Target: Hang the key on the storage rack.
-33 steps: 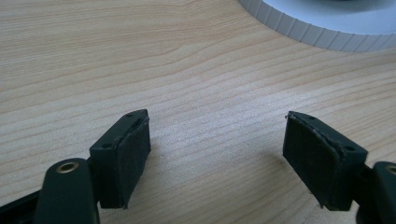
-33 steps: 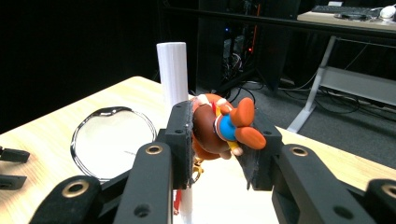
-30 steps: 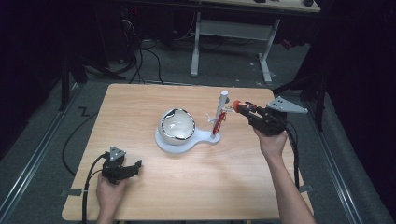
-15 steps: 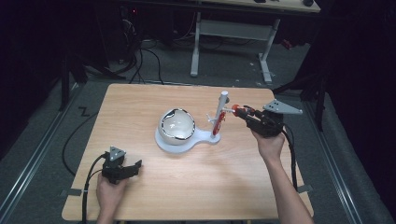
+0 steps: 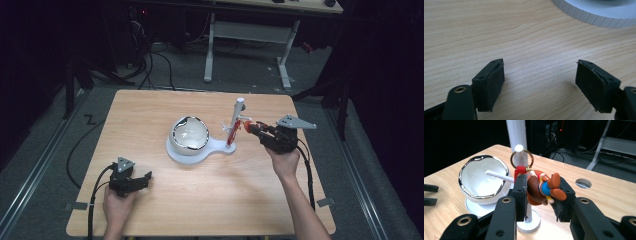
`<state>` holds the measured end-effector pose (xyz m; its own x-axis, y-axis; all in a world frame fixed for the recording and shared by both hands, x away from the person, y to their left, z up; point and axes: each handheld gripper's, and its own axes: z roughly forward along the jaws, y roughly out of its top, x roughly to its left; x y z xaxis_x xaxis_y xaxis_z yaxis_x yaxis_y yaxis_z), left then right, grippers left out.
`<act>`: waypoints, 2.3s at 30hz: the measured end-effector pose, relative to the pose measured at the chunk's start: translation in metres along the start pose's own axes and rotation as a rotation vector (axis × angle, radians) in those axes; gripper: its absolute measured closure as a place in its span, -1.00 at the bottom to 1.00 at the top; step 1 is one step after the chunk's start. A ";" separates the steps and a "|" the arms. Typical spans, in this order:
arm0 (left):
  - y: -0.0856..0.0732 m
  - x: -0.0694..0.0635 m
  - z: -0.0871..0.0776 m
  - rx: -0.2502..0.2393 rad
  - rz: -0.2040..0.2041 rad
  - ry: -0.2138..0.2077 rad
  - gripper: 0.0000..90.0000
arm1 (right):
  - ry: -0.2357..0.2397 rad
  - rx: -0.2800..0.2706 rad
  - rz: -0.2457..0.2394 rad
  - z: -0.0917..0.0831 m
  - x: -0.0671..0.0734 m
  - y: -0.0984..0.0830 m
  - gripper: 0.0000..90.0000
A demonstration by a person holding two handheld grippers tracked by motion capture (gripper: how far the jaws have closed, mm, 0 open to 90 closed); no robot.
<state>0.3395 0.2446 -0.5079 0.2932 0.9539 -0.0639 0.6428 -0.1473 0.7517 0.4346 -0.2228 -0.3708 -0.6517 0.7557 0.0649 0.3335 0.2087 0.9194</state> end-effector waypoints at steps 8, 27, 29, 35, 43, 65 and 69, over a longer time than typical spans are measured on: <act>0.000 0.000 0.000 0.000 0.000 -0.001 -0.47 | 0.011 0.027 0.004 0.007 0.004 -0.011 0.49; 0.000 0.000 0.000 0.000 0.000 -0.001 -0.47 | 0.006 0.099 -0.010 0.024 0.009 -0.027 0.50; 0.000 0.000 0.000 0.000 0.000 -0.001 -0.47 | 0.005 0.104 -0.008 0.026 0.010 -0.028 0.51; 0.000 0.000 0.000 0.000 0.000 -0.002 -0.47 | 0.009 0.115 -0.001 0.030 0.009 -0.031 0.50; 0.000 0.000 0.000 0.000 0.000 0.000 -0.47 | 0.010 0.113 0.010 0.030 0.007 -0.034 0.48; 0.000 0.000 0.000 0.001 0.002 0.003 -0.47 | -0.024 0.086 0.039 -0.002 0.004 -0.060 0.13; 0.000 0.000 0.000 0.000 0.002 0.002 -0.47 | -0.033 0.088 0.054 -0.008 0.003 -0.068 0.14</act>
<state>0.3395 0.2442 -0.5080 0.2929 0.9542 -0.0607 0.6421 -0.1493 0.7519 0.4049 -0.2396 -0.4297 -0.6088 0.7872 0.0988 0.4268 0.2200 0.8772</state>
